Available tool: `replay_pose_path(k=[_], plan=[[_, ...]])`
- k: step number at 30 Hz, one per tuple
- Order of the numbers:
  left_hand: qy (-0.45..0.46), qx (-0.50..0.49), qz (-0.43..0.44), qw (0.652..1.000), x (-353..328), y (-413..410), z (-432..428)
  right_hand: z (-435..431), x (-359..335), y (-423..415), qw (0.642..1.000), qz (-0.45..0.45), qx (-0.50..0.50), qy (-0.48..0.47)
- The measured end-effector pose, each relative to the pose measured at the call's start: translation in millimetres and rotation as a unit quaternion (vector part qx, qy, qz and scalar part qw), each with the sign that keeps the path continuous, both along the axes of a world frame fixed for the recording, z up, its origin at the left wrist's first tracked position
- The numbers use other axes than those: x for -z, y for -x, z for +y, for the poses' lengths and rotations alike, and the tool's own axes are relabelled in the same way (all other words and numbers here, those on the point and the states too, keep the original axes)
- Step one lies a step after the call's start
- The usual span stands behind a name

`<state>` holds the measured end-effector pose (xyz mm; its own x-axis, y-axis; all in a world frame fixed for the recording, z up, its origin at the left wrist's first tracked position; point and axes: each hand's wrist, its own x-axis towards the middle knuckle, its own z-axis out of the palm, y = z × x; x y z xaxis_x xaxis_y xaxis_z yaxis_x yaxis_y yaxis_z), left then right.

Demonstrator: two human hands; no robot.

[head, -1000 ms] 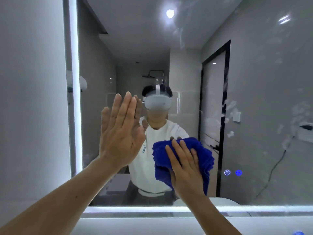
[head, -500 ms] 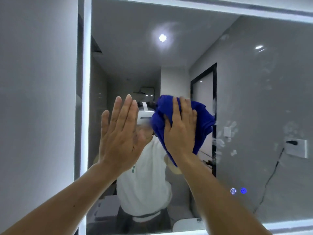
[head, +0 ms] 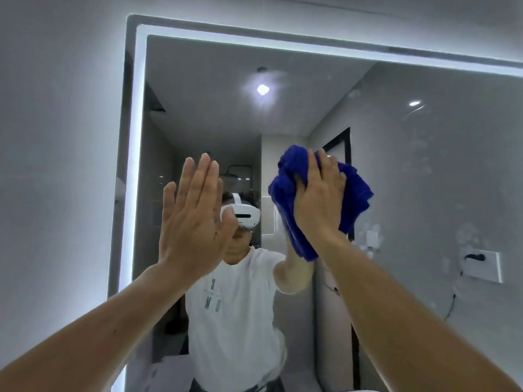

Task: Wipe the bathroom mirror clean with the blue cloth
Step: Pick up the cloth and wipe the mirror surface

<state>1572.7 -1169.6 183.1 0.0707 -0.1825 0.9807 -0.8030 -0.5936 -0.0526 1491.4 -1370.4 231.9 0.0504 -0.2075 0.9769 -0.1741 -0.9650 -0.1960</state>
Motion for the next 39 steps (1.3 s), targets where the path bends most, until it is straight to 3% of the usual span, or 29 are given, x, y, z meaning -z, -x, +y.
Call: replay_pose_path(k=[4, 11, 14, 16, 20, 25, 28, 34, 37, 39], plan=[[0.024, 0.013, 0.011, 1.0, -14.0, 3.6, -14.4, 16.0, -34.2, -19.0, 1.0, -0.005, 0.001, 0.022], [0.017, -0.016, 0.004, 1.0, -23.1, 16.2, -27.4, 1.0, 78.5, -0.9, 0.979, 0.099, -0.003, 0.178], [0.004, -0.035, -0.006, 0.999, -26.1, 21.0, -25.2, -23.2, 87.4, 14.5, 0.957, 0.147, 0.015, 0.251], [0.0, -0.047, -0.016, 0.999, -31.3, 23.0, -20.0, -33.5, 62.3, 21.8, 0.961, 0.145, 0.007, 0.237], [0.002, -0.062, -0.023, 0.998, -43.7, 26.6, -7.8, -37.0, -26.8, 21.3, 0.99, 0.065, -0.004, 0.122], [0.022, -0.049, -0.011, 0.998, -61.5, 30.5, -4.4, 3.0, -111.2, -2.8, 0.998, 0.005, 0.029, 0.057], [0.033, -0.044, -0.006, 0.998, -69.6, 27.9, -7.7, 18.9, -94.8, -15.1, 0.994, 0.021, 0.02, 0.104], [0.019, -0.037, -0.005, 0.999, -77.1, 18.7, -18.1, 1.6, 1.4, -2.3, 0.969, 0.109, -0.009, 0.219], [0.005, -0.039, 0.004, 0.999, -82.3, 16.9, -19.9, -21.6, -5.4, 8.9, 0.954, 0.154, 0.005, 0.257], [0.001, -0.045, 0.003, 0.999, -88.3, 15.3, -17.9, -34.5, -35.7, 12.4, 0.968, 0.125, -0.003, 0.218]])
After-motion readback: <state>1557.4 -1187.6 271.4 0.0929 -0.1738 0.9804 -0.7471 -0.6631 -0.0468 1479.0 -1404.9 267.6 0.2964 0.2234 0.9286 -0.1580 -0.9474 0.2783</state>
